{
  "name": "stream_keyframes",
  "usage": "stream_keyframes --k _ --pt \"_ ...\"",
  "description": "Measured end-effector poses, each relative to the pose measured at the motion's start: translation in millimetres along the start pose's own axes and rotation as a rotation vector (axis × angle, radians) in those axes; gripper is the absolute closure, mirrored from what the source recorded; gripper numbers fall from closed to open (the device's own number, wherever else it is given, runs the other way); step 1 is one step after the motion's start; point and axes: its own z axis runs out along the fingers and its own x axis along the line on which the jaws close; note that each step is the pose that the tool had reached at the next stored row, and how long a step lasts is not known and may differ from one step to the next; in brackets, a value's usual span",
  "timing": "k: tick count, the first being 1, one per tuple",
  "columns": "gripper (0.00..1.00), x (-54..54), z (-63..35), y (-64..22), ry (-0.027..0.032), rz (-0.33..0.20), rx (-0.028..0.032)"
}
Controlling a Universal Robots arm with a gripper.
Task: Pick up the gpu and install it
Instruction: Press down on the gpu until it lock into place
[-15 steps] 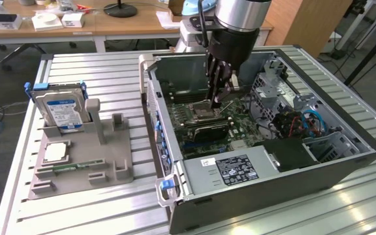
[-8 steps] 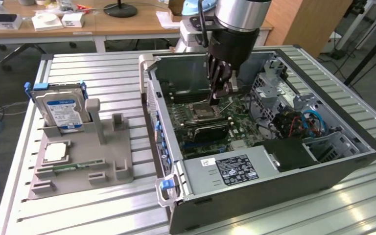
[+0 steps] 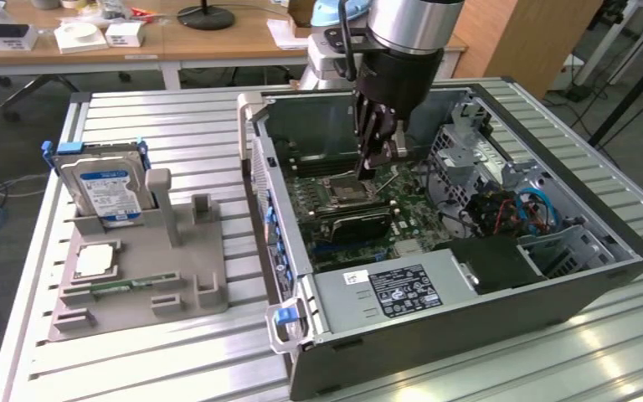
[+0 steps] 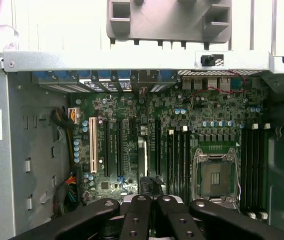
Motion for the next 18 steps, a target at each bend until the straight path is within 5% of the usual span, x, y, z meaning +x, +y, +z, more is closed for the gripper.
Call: stream_keyframes --k 18 --pt "0.9 1.1 31.5 -0.4 -0.0022 0.0 0.0"
